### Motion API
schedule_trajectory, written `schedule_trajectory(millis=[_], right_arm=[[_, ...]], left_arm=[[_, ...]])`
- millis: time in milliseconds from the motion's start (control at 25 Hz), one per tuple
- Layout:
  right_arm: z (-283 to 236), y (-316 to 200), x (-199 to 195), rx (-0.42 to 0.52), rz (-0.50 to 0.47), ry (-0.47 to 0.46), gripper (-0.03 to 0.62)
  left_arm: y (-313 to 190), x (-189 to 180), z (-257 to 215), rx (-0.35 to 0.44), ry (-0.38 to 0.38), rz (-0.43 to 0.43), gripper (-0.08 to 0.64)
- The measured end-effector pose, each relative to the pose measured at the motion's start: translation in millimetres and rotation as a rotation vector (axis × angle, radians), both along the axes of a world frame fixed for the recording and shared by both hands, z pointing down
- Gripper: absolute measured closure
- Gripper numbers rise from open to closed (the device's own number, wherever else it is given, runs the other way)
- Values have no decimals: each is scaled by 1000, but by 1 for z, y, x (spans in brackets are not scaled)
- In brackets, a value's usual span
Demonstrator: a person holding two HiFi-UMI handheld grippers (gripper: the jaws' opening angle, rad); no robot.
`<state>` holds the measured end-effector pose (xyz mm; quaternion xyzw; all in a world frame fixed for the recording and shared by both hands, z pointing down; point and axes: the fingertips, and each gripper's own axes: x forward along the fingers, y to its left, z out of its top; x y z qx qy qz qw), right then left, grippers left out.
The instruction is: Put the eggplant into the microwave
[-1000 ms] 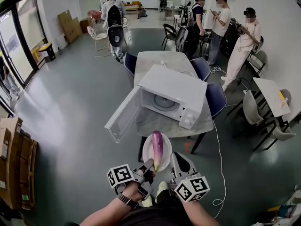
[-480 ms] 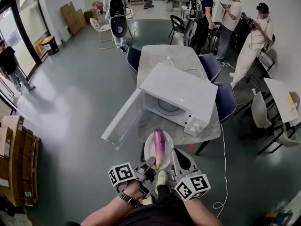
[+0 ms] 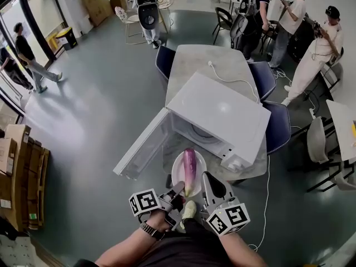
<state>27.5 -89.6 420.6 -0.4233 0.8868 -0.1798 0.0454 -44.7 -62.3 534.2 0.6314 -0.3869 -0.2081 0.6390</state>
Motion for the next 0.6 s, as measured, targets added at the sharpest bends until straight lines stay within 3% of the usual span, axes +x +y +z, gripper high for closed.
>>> schedule_trajectory(millis=[360,600], right_arm=[[9,-38,-18,-18,-54,-9,591],[22,-55,-33,-46,-6,4,591]], left_arm=[[-40,-9,17,-27,-9,-5,528],[-66,-23,38,-46,-14,43,528]])
